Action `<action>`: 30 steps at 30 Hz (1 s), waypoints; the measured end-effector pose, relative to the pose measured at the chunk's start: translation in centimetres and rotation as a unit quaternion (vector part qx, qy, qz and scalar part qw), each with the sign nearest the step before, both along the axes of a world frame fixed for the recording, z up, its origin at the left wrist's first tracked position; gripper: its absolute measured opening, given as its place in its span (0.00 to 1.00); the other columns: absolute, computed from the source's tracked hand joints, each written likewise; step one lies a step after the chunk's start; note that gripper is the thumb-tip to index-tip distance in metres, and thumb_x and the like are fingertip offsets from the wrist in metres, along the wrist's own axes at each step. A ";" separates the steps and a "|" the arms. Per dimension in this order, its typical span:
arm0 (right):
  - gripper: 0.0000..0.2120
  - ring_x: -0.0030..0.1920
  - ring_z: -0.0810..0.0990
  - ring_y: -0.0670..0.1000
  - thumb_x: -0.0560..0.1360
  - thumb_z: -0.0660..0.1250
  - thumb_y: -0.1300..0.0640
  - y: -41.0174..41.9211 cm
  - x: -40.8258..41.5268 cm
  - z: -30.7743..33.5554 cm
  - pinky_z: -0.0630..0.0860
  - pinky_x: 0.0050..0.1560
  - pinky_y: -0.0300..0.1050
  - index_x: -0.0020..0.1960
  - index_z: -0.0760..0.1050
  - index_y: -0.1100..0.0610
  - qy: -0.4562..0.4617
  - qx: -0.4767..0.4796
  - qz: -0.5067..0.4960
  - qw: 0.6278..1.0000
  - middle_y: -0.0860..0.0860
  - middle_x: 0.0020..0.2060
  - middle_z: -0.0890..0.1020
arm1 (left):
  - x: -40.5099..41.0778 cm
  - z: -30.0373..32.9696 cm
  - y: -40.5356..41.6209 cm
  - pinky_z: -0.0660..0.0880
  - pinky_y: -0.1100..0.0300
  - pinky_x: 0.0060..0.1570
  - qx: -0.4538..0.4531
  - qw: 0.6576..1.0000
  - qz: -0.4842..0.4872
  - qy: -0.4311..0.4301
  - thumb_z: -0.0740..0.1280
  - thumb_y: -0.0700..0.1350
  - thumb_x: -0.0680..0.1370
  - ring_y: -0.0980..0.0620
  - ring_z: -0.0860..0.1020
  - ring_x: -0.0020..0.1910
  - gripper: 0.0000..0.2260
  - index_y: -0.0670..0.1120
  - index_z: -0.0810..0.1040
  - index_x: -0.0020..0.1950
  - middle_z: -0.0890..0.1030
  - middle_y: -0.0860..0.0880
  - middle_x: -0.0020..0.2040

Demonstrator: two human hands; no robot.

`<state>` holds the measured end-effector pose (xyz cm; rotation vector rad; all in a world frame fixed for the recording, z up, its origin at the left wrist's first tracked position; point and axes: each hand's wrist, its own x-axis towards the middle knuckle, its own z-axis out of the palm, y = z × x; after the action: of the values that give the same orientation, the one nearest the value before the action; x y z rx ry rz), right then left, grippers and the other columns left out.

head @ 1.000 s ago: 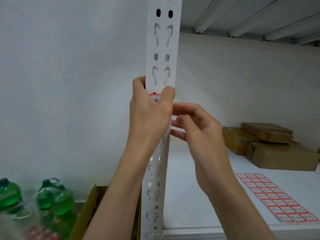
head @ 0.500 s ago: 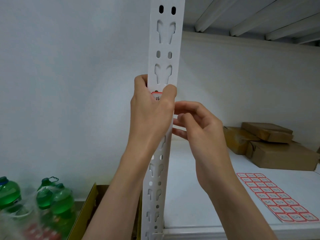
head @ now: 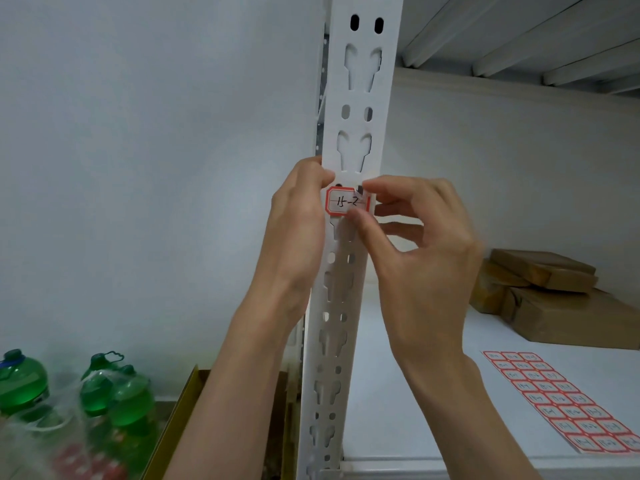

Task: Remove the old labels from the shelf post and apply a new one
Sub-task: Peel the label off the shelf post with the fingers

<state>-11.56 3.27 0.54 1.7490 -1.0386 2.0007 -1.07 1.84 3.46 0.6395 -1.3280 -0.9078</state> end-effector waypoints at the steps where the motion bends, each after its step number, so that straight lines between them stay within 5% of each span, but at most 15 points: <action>1: 0.10 0.47 0.81 0.41 0.75 0.76 0.56 -0.1 0.1 0.0 0.76 0.48 0.26 0.55 0.82 0.54 0.000 -0.011 -0.010 1.000 0.46 0.50 0.79 | 0.1 0.0 -0.1 0.76 0.36 0.63 0.001 1.000 0.001 -0.002 0.56 0.57 0.73 0.40 0.80 0.60 0.25 0.43 0.77 0.62 0.81 0.40 0.60; 18: 0.00 0.44 0.76 0.38 0.78 0.72 0.60 -0.8 1.5 0.3 0.76 0.46 0.30 0.48 0.81 0.57 -0.016 -0.052 -0.057 0.997 0.46 0.46 0.75 | 0.6 0.2 -0.3 0.74 0.35 0.62 -0.023 0.999 0.003 -0.046 0.57 0.59 0.72 0.37 0.79 0.56 0.25 0.38 0.75 0.54 0.79 0.34 0.56; 21: 0.03 0.46 0.77 0.40 0.79 0.69 0.61 -0.7 1.4 0.6 0.77 0.46 0.31 0.48 0.79 0.56 -0.023 -0.023 -0.031 0.999 0.46 0.47 0.75 | 0.6 0.1 -0.3 0.76 0.42 0.57 -0.029 0.999 0.000 -0.038 0.57 0.57 0.73 0.43 0.78 0.49 0.17 0.45 0.75 0.48 0.79 0.36 0.54; 23: 0.05 0.46 0.78 0.42 0.80 0.66 0.62 -0.7 0.9 0.7 0.78 0.45 0.33 0.47 0.76 0.54 -0.052 -0.001 -0.014 0.999 0.47 0.46 0.76 | 0.6 0.0 -0.4 0.77 0.45 0.54 -0.028 0.999 -0.007 -0.035 0.56 0.57 0.74 0.48 0.79 0.48 0.18 0.44 0.75 0.49 0.81 0.39 0.53; 26: 0.06 0.45 0.82 0.46 0.82 0.64 0.61 -0.7 0.2 0.9 0.81 0.44 0.37 0.48 0.74 0.53 -0.097 0.041 0.026 0.994 0.46 0.44 0.79 | 0.6 -0.1 -0.5 0.78 0.43 0.58 -0.024 0.999 -0.005 -0.043 0.55 0.57 0.74 0.42 0.81 0.55 0.25 0.40 0.74 0.60 0.81 0.39 0.57; 30: 0.06 0.43 0.84 0.49 0.80 0.67 0.60 -0.3 0.3 0.9 0.82 0.44 0.40 0.45 0.76 0.51 -0.145 0.066 0.082 0.984 0.46 0.40 0.82 | 0.6 -0.3 -0.7 0.78 0.43 0.58 -0.031 0.998 0.003 -0.055 0.55 0.56 0.74 0.45 0.81 0.52 0.24 0.41 0.76 0.60 0.82 0.41 0.56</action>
<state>-11.29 2.96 1.47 1.6901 -1.1709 2.3959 -0.42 1.18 3.18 0.6514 -1.4461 -0.8332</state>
